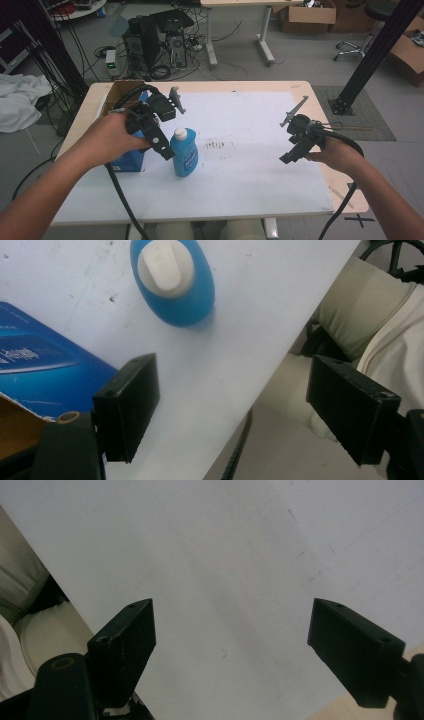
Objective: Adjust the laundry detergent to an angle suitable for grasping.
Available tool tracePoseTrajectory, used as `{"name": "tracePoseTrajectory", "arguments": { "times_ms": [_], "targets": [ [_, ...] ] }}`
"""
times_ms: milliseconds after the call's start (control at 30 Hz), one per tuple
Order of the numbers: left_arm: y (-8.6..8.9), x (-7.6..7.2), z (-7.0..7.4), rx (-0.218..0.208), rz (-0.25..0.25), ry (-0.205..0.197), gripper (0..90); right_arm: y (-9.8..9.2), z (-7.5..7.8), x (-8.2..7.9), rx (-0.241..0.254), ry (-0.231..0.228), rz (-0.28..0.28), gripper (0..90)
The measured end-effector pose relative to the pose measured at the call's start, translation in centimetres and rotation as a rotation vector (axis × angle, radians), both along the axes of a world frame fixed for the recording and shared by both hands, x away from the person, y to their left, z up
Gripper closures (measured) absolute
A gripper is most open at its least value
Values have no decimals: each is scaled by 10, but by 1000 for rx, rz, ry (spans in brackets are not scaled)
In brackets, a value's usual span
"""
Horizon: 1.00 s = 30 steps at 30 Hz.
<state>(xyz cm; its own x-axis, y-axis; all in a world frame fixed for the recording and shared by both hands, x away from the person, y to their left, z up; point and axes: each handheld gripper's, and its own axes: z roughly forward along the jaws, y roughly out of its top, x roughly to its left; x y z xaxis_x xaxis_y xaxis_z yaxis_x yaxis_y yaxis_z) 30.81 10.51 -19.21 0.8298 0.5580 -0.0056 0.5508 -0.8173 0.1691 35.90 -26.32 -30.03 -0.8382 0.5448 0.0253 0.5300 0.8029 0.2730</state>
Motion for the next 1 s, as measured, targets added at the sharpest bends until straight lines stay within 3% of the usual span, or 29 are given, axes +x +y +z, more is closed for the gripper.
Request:
{"name": "tracePoseTrajectory", "arguments": {
  "times_ms": [433,1000],
  "targets": [
    [1,-5,4,-2,25,-7,220,-2,3,-5,12,-10,2,190],
    [-5,-2,6,-12,52,-23,219,-6,3,-4,16,-11,1,188]
  ]
}}
